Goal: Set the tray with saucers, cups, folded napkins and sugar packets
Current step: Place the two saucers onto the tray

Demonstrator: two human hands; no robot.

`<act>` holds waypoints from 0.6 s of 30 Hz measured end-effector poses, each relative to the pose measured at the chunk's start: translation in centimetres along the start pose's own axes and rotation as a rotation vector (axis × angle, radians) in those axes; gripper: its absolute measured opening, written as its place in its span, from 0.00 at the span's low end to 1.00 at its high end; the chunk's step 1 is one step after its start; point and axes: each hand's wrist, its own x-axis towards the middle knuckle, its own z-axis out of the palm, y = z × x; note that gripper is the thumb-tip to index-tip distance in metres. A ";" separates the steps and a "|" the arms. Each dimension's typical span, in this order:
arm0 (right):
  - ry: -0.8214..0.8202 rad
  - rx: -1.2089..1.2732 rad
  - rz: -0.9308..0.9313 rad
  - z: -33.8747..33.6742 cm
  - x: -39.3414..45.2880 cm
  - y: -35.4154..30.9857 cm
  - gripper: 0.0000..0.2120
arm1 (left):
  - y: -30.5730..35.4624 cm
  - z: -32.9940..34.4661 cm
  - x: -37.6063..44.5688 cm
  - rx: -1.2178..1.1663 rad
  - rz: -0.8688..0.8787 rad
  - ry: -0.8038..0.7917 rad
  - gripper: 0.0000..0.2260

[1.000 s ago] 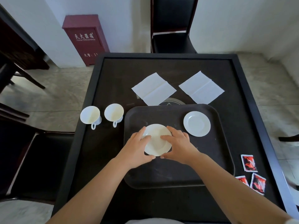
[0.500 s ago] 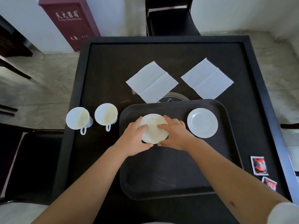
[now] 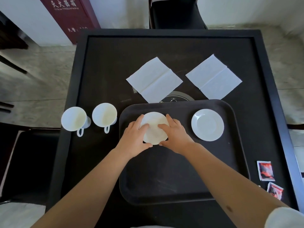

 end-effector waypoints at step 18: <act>-0.017 -0.075 0.085 -0.7 -6.6 -2.0 0.46 | 2.8 -0.4 -5.5 0.125 -0.132 -0.021 0.40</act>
